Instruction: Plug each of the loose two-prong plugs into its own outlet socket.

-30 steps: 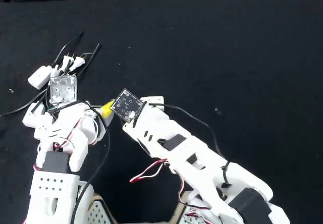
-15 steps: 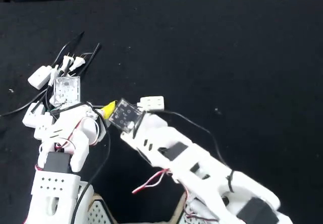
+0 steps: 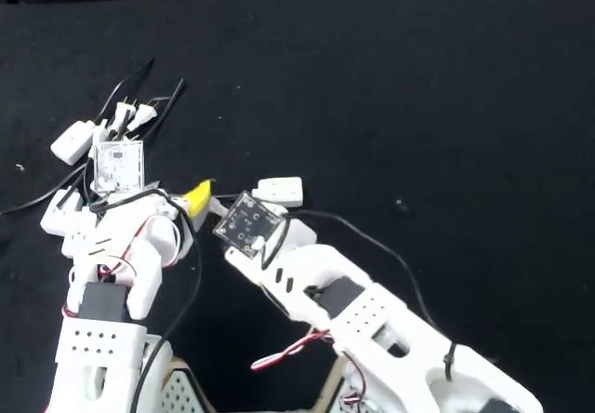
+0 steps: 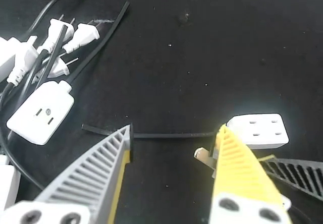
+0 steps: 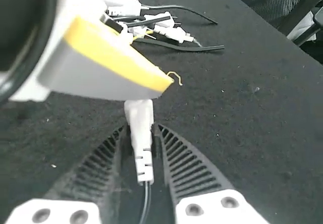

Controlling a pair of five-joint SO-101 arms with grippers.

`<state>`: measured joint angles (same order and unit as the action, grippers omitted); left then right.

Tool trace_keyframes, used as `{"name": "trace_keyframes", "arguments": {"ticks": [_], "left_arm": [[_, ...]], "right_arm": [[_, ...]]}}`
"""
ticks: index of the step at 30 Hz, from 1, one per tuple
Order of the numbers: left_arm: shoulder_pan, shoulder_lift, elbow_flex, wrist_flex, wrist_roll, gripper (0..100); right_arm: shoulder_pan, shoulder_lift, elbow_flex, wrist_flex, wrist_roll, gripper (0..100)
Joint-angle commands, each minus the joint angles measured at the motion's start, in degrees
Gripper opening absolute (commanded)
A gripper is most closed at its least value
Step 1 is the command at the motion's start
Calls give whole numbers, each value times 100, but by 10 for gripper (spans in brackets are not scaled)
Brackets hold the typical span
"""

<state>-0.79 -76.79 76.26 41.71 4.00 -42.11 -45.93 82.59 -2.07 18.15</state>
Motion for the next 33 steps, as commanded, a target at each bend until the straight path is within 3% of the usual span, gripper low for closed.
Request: {"name": "trace_keyframes", "arguments": {"ticks": [1, 15, 33], "left_arm": [[40, 0, -57, -35, -70, 267], [57, 0, -57, -35, -70, 267], [75, 44, -48, -35, -70, 267]], "right_arm": [[-105, -453, -277, 360, -97, 11], [-97, -1420, -242, 1073, -97, 11], [-88, -1429, -268, 1073, -413, 11]]}}
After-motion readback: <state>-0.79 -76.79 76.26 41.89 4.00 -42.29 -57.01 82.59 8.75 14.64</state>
